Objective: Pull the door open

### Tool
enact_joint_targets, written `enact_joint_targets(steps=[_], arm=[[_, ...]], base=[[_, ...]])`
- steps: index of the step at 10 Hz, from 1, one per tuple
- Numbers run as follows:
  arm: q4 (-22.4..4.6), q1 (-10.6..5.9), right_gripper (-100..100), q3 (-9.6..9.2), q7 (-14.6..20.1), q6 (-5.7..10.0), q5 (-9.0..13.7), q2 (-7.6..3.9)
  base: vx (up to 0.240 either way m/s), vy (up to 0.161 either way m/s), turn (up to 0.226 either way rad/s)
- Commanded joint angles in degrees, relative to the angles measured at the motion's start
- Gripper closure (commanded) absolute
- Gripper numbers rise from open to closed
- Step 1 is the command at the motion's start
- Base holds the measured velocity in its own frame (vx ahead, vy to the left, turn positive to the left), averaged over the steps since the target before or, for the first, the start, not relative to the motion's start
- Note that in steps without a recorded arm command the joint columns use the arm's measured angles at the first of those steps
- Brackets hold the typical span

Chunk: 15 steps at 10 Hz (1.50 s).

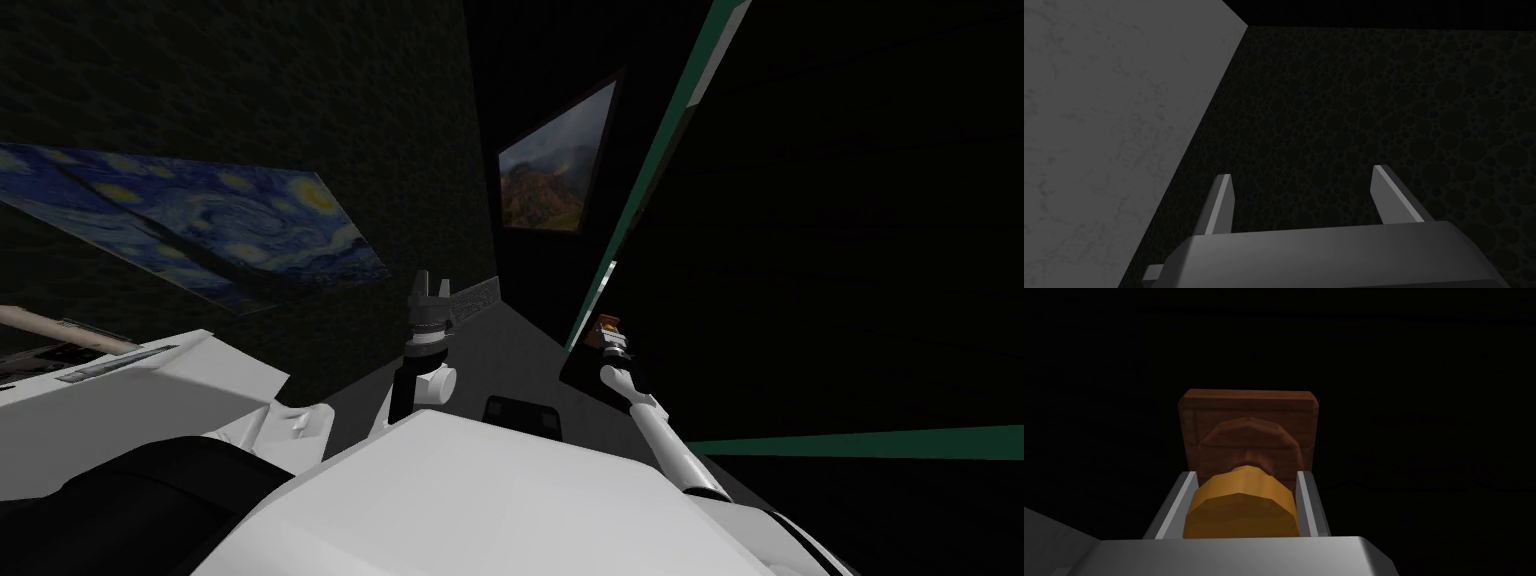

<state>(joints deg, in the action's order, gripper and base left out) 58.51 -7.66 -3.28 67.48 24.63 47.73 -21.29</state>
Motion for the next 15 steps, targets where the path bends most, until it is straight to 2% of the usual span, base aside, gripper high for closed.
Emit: enact_joint_targets(steps=[1, 9, 10, 11, 12, 15], arm=[[0.6, 0.30, 100, -0.89, 0.8, 0.01, -0.2, -0.37], [4.2, 2.48, 100, -6.16, 5.5, 0.18, -1.0, -3.79], [3.8, 2.26, 100, -5.89, 5.1, 0.11, -1.0, -3.54], [4.3, 2.81, 100, -7.12, 6.1, 0.24, -1.1, -4.27], [4.4, 2.91, 100, -7.40, 6.3, 0.31, -1.1, -4.49], [5.7, 3.63, 100, -9.44, 8.0, 0.86, -1.3, -6.09]], base=[[-0.193, -0.048, 0.089], [-0.220, -0.062, 0.102], [-0.086, 0.002, 0.019], [-0.122, -0.020, 0.086], [-0.177, -0.064, 0.082], [-0.197, -0.069, 0.095]])
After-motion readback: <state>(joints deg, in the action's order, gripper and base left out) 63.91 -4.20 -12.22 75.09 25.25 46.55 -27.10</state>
